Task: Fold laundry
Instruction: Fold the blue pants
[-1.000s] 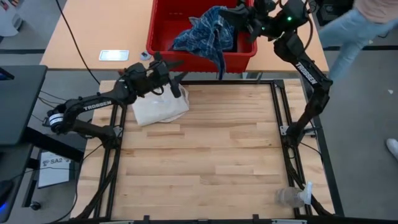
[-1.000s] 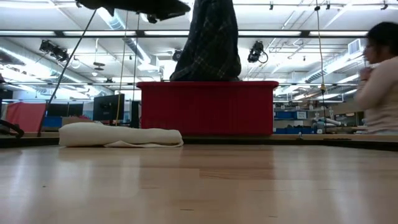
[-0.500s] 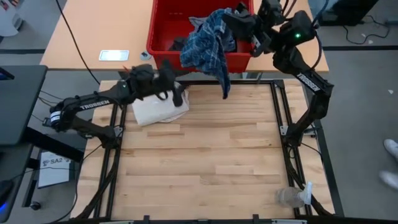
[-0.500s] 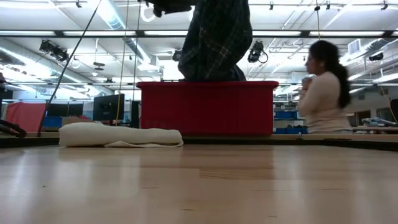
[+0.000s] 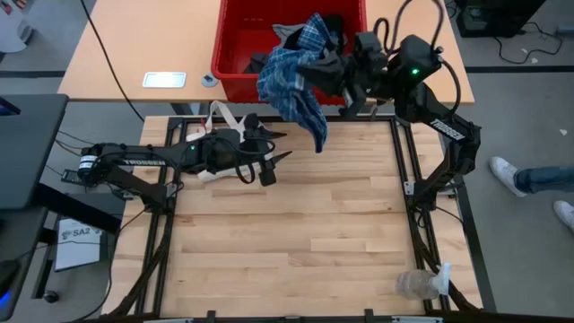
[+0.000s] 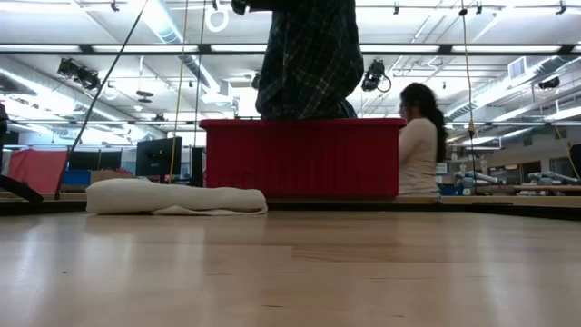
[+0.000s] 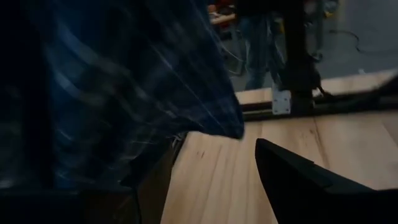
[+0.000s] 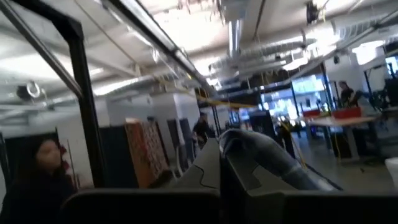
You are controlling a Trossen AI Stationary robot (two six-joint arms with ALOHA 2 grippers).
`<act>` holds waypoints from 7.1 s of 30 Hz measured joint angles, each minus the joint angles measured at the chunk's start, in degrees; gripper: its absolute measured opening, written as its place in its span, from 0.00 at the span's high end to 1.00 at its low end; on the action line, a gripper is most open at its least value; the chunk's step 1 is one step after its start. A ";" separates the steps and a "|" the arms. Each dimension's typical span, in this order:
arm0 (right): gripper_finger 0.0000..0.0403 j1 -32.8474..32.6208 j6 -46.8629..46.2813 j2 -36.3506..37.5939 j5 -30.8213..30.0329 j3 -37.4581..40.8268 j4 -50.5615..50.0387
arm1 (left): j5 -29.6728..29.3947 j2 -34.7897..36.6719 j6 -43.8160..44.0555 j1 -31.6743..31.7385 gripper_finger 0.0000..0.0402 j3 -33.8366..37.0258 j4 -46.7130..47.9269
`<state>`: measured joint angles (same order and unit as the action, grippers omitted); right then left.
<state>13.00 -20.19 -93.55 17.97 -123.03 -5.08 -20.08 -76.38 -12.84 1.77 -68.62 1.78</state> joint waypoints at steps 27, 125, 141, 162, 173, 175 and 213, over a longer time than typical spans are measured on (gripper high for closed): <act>0.99 -8.06 9.27 3.12 -9.49 -0.02 -6.27 | -23.26 -28.68 7.69 -4.13 0.27 -0.37 -53.18; 0.97 -74.43 -4.34 -7.10 -35.89 0.00 13.08 | 1.23 -23.10 -1.82 -58.71 0.97 -62.42 12.44; 0.97 -83.78 4.55 -20.65 -55.78 0.00 40.27 | -7.10 -33.51 19.05 -63.58 0.97 -62.34 15.19; 0.97 -82.99 20.91 -24.58 -34.90 -2.72 43.44 | 7.81 -35.01 6.80 -66.72 0.97 -62.29 -15.06; 0.98 -84.50 35.96 -20.84 -89.41 -6.15 38.68 | -38.94 -30.90 10.37 -67.02 0.97 -62.35 15.05; 0.98 -83.64 40.45 -19.64 -101.73 -6.18 38.88 | -49.48 -30.02 14.36 -66.39 0.97 -62.38 22.67; 0.98 -48.50 60.16 -15.83 -107.70 -5.25 12.66 | -41.07 -8.77 38.87 -41.85 0.97 -62.38 81.58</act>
<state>-35.51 39.98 -109.38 -89.74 -128.28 7.58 -61.14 -85.15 26.03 -40.09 -131.00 83.37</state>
